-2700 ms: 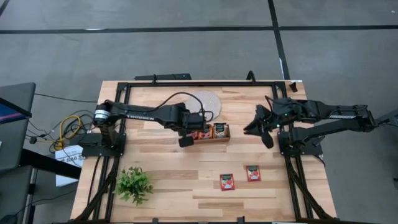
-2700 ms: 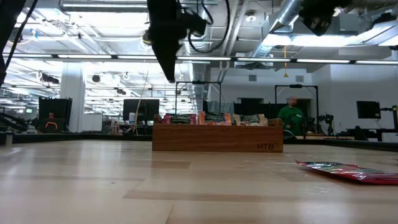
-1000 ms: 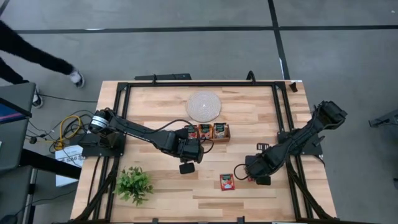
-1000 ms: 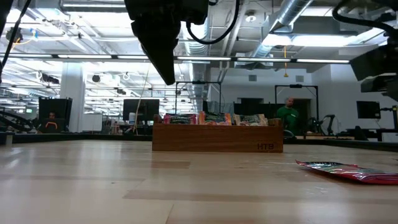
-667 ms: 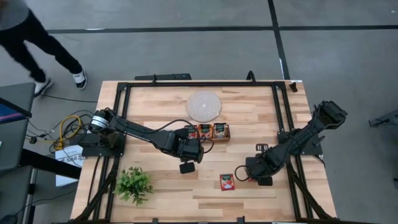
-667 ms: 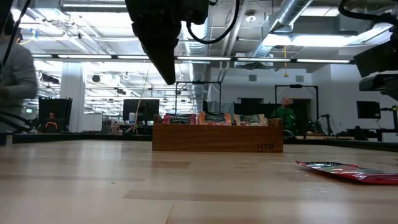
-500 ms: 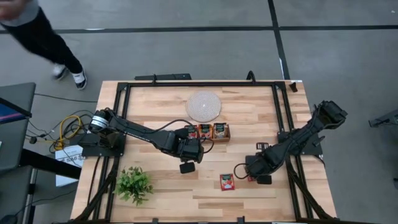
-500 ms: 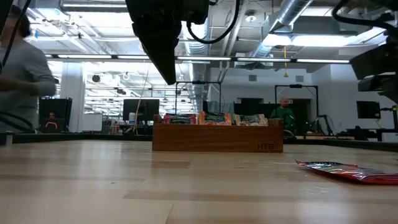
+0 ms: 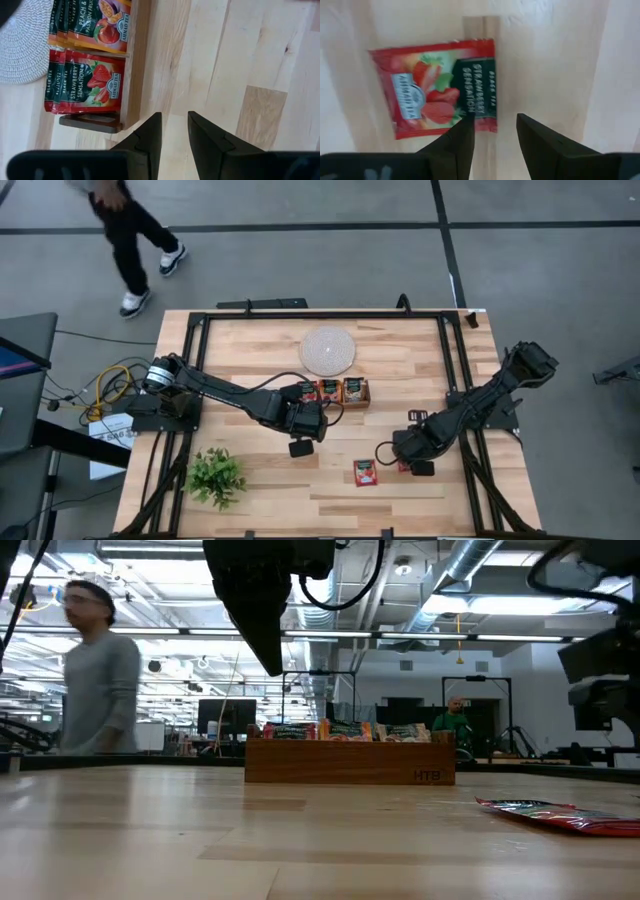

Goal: Pick & Place Tea
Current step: Put the red tea bag into the left section of the wooden organizer

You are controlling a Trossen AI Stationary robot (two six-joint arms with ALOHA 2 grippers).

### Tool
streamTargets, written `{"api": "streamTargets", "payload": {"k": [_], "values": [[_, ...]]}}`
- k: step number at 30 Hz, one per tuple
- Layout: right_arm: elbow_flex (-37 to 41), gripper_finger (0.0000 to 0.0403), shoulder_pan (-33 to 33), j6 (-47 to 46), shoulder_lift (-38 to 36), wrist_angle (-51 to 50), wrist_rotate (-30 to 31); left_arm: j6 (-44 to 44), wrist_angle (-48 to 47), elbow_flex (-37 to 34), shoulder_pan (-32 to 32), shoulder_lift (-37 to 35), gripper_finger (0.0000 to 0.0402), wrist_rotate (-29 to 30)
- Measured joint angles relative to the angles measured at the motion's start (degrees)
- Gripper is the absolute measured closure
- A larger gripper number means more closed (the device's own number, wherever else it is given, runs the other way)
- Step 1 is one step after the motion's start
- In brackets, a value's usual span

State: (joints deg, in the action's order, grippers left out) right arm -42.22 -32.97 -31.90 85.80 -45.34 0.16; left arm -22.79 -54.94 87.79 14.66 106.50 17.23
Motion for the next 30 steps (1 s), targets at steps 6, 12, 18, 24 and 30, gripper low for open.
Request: {"api": "streamTargets", "payload": {"k": [6,12,18,24,30], "values": [[2.09,0.0275,1.01,-1.09,0.0,0.55,-0.07,0.0,-0.01,0.0,0.0,0.0,0.0314,0.48],[2.93,0.0279,1.01,-1.11,-0.15,1.79,-0.31,0.0,-0.26,0.0,-0.02,0.0,0.0314,0.64],[2.99,0.0286,1.01,-1.11,-0.13,2.45,-1.79,0.01,-0.24,0.0,-0.02,0.0,0.0314,0.64],[2.98,0.0305,0.96,-1.14,0.27,2.42,-2.9,0.02,-0.22,0.0,-0.02,0.0,0.0314,1.07],[2.87,0.0351,2.1,-1.53,2.07,1.69,-4.35,0.02,-0.24,0.0,-0.02,0.0,0.0314,1.07]]}}
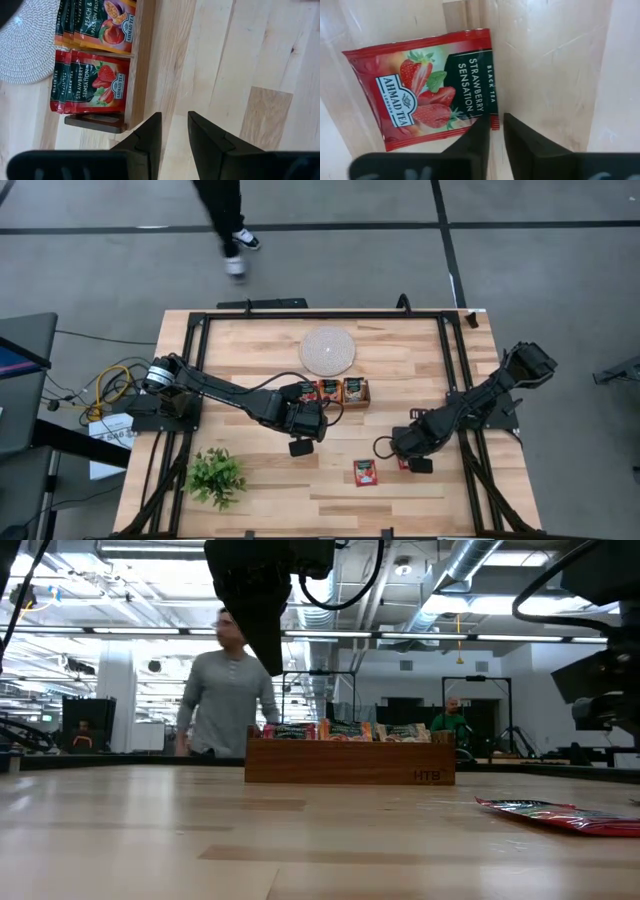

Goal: Pick & Place Tea
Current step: Put the red tea bag into the left section of the wooden organizer

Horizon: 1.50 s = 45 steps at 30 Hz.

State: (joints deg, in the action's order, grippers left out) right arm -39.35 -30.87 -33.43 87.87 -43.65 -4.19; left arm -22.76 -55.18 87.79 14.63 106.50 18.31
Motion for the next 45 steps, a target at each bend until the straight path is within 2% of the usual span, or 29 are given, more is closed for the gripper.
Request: {"api": "streamTargets", "payload": {"k": [6,15,23,33,39,45], "values": [[0.16,0.0399,1.54,-0.05,-0.21,-0.2,-0.55,0.0,0.02,0.0,0.01,0.0,0.0314,0.0],[0.24,0.0401,3.91,-0.72,-0.89,-0.69,-0.61,0.0,0.09,0.0,0.0,0.0,0.0314,0.0],[-1.49,0.0402,2.47,-1.08,-1.88,-2.87,2.22,0.48,0.11,0.0,0.02,0.0,0.0314,0.0],[-3.24,0.0403,2.47,-4.29,-9.92,-6.52,3.32,1.71,0.89,0.0,-0.01,-0.02,0.0314,0.0],[-6.59,0.0403,2.51,-5.63,-13.95,-7.97,5.74,5.72,3.43,0.0,-0.39,-0.02,0.0314,0.26],[-13.74,0.0403,3.53,-4.36,-13.18,-8.62,9.37,14.7,10.04,0.0,-1.74,-0.02,0.0314,0.48]]}}
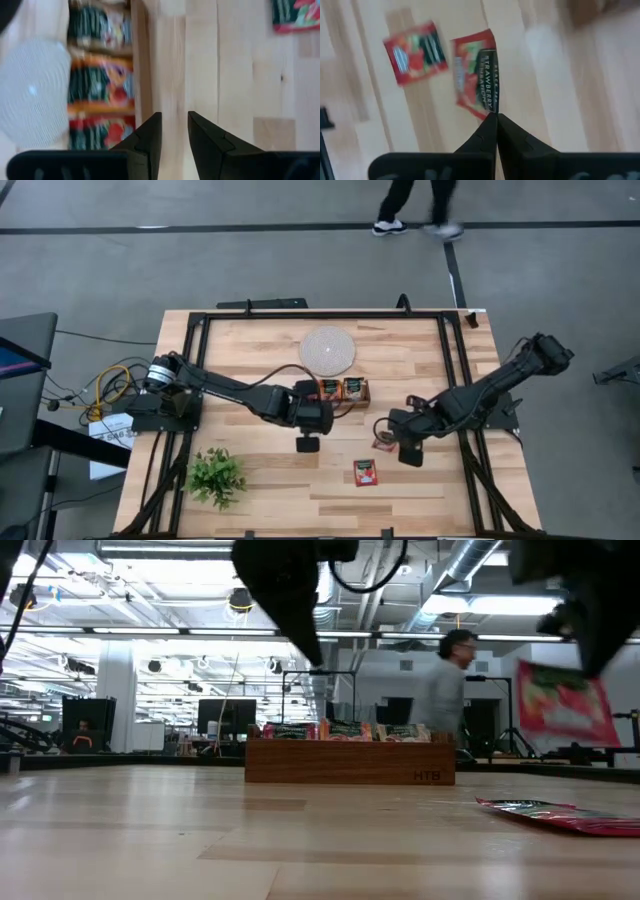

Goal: Pick & Place Tea
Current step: Put the red tea bag into the left section of the wooden organizer

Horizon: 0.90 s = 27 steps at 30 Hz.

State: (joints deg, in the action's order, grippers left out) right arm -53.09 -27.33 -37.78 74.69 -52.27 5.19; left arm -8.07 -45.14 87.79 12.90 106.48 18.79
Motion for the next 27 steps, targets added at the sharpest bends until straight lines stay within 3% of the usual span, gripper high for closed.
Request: {"api": "streamTargets", "payload": {"k": [6,16,27], "values": [[-6.74,0.0403,2.69,3.8,3.04,0.58,2.91,5.91,7.86,0.0,-1.53,0.0,0.0314,-0.01],[-11.02,0.0403,8.26,10.48,5.25,3.43,5.31,7.23,19.76,0.02,-2.73,-1.13,0.0314,-4.13],[-11.05,0.0403,10.69,13.74,5.18,7.14,5.29,5.07,21.5,0.02,-4.01,-1.4,0.0314,-6.41]]}}
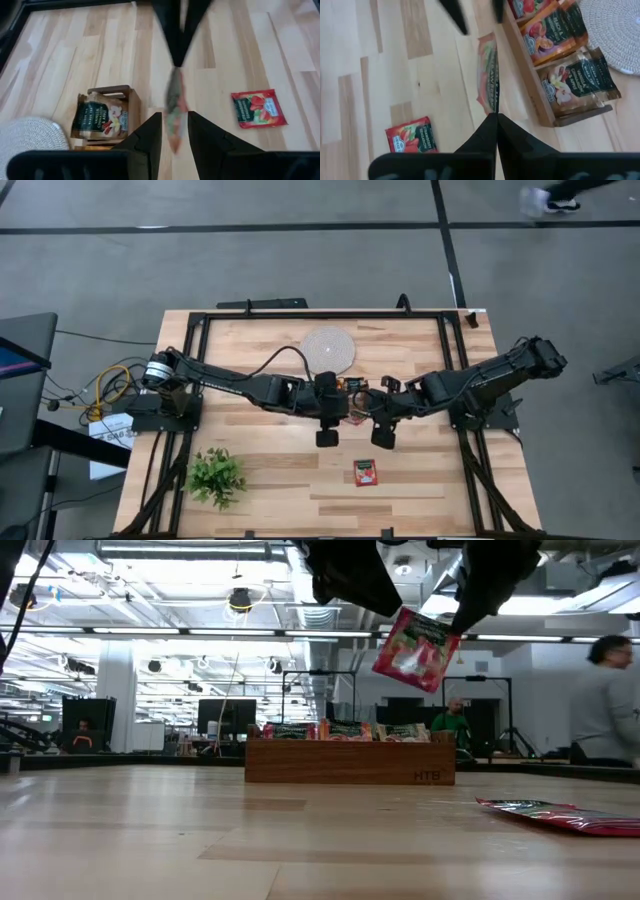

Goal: Pick & Place Tea
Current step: Put the red tea bag into the left section of the wooden organizer

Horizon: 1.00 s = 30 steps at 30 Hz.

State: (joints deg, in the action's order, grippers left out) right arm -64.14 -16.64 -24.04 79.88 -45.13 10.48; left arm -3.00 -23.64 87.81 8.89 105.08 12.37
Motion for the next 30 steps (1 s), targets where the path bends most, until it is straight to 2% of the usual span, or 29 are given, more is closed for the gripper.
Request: {"api": "streamTargets", "payload": {"k": [6,21,30], "values": [[0.0,0.0403,-0.02,0.1,-0.02,0.45,-0.04,-0.46,1.56,0.0,-1.24,0.0,0.0314,0.19],[0.0,0.0403,1.08,0.56,-0.07,0.9,0.0,-0.54,2.36,0.0,-1.45,0.0,0.0314,-4.08],[0.0,0.0403,1.42,1.58,-0.07,2.94,0.0,-0.89,2.4,0.0,-2.08,0.0,0.0316,-3.77]]}}
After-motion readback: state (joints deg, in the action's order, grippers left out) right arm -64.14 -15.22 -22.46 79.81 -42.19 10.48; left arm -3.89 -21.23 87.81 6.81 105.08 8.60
